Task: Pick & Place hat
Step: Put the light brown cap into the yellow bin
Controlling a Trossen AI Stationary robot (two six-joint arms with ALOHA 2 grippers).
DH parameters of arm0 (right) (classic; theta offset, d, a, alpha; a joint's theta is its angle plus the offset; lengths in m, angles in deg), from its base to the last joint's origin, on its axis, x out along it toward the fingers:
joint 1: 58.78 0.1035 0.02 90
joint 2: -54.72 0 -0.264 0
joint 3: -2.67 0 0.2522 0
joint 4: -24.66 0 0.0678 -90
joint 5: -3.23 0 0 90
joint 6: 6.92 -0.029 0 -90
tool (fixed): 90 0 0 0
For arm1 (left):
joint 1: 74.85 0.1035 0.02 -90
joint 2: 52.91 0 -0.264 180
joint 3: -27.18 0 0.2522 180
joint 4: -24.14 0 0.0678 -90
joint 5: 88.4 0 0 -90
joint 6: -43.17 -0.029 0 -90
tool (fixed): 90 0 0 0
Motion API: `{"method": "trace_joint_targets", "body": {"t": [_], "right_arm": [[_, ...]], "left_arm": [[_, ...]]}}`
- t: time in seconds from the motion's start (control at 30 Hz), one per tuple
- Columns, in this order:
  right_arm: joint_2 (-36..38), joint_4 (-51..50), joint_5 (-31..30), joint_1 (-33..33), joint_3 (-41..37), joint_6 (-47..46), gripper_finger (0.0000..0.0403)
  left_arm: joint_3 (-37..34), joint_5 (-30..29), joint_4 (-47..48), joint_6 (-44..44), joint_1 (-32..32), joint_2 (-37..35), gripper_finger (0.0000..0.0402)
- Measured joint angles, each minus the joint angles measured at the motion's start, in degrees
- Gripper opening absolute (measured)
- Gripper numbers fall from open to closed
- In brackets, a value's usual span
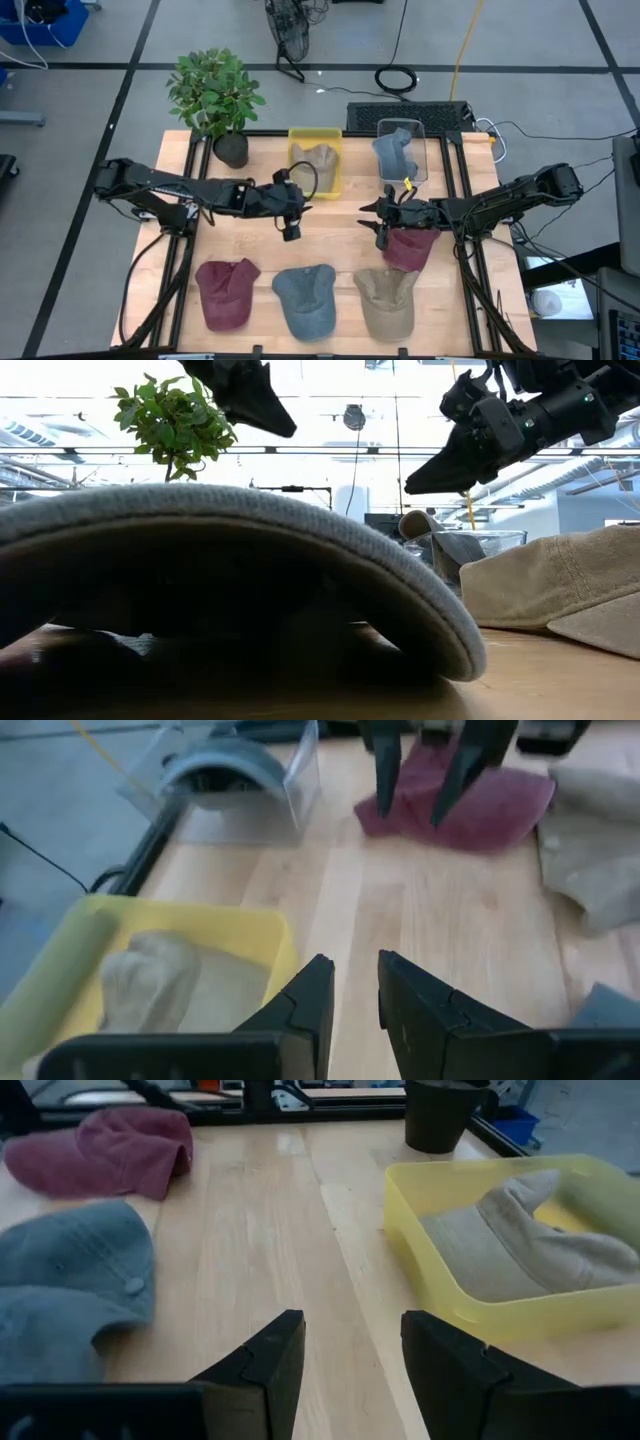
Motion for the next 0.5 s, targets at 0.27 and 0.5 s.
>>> {"method": "trace_joint_targets", "body": {"t": [0.27,0.5], "right_arm": [[-0.02,-0.23,-0.02,0.02,0.02,1.03,0.0153],[-0.02,1.35,0.0,0.02,0.0,1.05,0.0153]], "left_arm": [[-11.1,9.73,-18.54,-1.9,1.45,-4.73,0.0088],[-12.89,18.41,-19.84,-0.85,2.29,-7.81,0.0088]]}}
